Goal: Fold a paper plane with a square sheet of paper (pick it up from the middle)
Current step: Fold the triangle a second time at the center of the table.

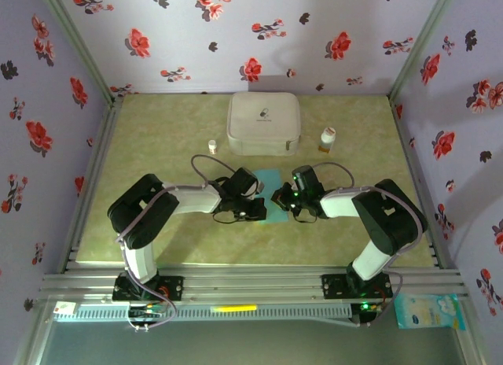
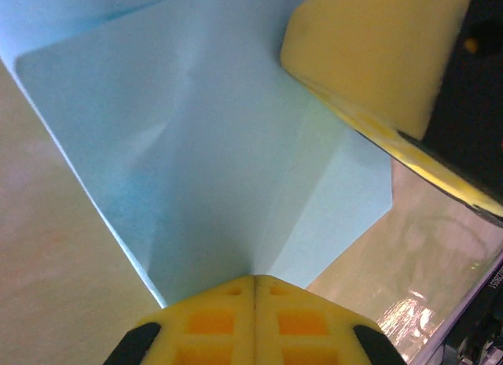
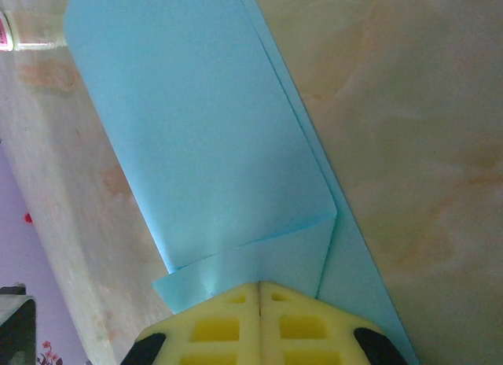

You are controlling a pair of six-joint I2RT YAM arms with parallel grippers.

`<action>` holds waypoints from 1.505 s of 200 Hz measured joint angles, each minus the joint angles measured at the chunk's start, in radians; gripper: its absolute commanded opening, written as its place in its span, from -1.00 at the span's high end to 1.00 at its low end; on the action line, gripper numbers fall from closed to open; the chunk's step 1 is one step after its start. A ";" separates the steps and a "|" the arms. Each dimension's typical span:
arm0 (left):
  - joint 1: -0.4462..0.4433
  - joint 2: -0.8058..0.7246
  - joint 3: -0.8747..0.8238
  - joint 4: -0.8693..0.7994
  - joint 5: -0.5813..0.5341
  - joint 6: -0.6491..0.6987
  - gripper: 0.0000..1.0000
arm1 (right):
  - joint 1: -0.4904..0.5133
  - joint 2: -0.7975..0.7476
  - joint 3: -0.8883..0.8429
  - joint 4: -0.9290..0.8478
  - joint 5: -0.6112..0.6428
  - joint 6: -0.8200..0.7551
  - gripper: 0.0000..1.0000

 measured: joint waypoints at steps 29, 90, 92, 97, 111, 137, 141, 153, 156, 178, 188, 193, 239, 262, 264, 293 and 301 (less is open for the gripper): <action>-0.004 -0.007 -0.016 0.021 -0.009 0.000 1.00 | 0.000 0.000 0.000 0.000 0.000 0.000 1.00; -0.011 -0.061 -0.079 0.034 -0.035 0.000 1.00 | 0.000 0.000 -0.001 0.000 0.001 -0.008 1.00; -0.011 -0.064 -0.082 0.034 -0.036 0.000 1.00 | 0.000 0.000 -0.001 0.000 0.000 -0.008 1.00; -0.012 -0.070 -0.087 0.033 -0.038 0.000 1.00 | 0.000 0.000 -0.001 0.000 0.000 -0.008 1.00; -0.013 -0.084 -0.103 0.030 -0.041 0.000 1.00 | 0.000 0.000 -0.002 0.000 0.000 -0.008 1.00; -0.015 -0.113 -0.126 0.012 -0.054 -0.002 1.00 | 0.000 0.000 -0.002 0.001 0.000 -0.008 1.00; -0.016 -0.119 -0.132 0.008 -0.058 -0.004 1.00 | 0.000 0.000 -0.002 0.001 0.000 -0.008 1.00; -0.017 -0.144 -0.147 -0.004 -0.068 -0.008 1.00 | 0.000 0.000 -0.003 0.002 0.000 -0.008 1.00; -0.017 -0.151 -0.151 -0.006 -0.070 -0.010 1.00 | 0.000 0.000 -0.003 0.002 0.000 -0.008 1.00; -0.017 -0.218 -0.165 -0.020 -0.078 -0.016 1.00 | 0.000 0.000 -0.005 0.006 0.000 -0.007 1.00; -0.017 -0.245 -0.161 -0.019 -0.080 -0.017 1.00 | 0.000 0.000 -0.005 0.007 0.000 -0.007 1.00; -0.017 -0.255 -0.156 -0.020 -0.081 -0.019 1.00 | 0.000 0.000 -0.005 0.007 0.000 -0.007 1.00; -0.015 -0.188 -0.033 -0.011 -0.080 -0.020 1.00 | 0.000 0.000 -0.005 0.009 0.000 -0.007 1.00; -0.010 -0.105 0.016 0.007 -0.080 -0.021 1.00 | 0.000 0.000 -0.006 0.010 0.000 -0.007 1.00; -0.010 -0.098 0.018 0.008 -0.081 -0.021 1.00 | 0.000 0.000 -0.006 0.010 0.000 -0.007 1.00; 0.001 -0.024 0.031 0.011 -0.085 -0.023 1.00 | 0.000 0.000 -0.006 0.010 0.000 -0.007 1.00; 0.002 -0.011 0.031 0.010 -0.085 -0.024 1.00 | 0.000 0.000 -0.006 0.010 0.000 -0.007 1.00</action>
